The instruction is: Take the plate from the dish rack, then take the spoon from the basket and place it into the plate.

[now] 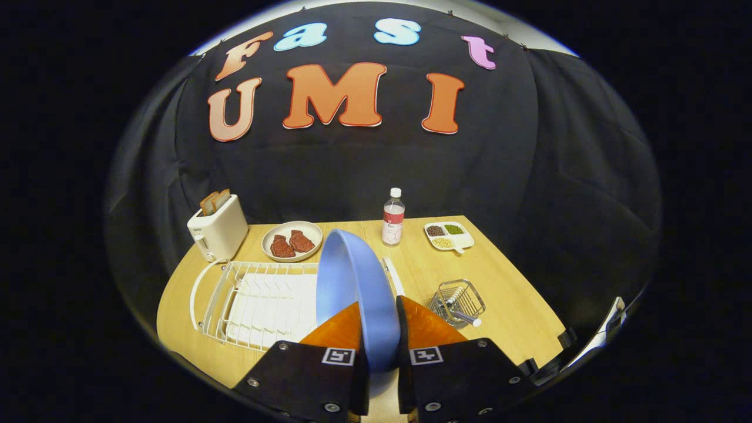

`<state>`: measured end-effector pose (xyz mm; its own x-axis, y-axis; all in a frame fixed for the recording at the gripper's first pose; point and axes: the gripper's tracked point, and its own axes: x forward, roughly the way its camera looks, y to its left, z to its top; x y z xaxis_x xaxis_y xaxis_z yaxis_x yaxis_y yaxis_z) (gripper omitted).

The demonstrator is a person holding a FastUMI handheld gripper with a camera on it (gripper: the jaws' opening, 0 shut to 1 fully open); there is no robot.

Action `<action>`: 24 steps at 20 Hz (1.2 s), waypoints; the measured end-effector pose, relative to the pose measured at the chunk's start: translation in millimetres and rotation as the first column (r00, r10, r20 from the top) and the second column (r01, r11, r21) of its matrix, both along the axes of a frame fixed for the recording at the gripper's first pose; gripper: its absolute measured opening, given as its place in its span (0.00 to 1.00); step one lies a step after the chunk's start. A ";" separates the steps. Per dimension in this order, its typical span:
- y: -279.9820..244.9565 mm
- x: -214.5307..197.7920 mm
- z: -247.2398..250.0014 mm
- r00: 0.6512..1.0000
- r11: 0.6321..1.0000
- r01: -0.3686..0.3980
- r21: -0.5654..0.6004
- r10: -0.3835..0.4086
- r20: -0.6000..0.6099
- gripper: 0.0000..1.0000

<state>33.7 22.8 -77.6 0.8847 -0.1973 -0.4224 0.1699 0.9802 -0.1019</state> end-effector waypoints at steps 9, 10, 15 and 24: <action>-8.6 -84.5 -46.1 0.998 0.976 0.034 0.217 -0.021 -0.062 0.19; -10.6 -92.3 -53.6 0.997 0.972 0.045 0.231 -0.029 -0.072 0.19; -16.0 -125.0 -96.1 0.990 0.944 0.095 0.315 -0.056 -0.132 0.19; 11.0 -129.6 -172.9 0.967 0.822 0.156 0.547 -0.014 -0.255 0.19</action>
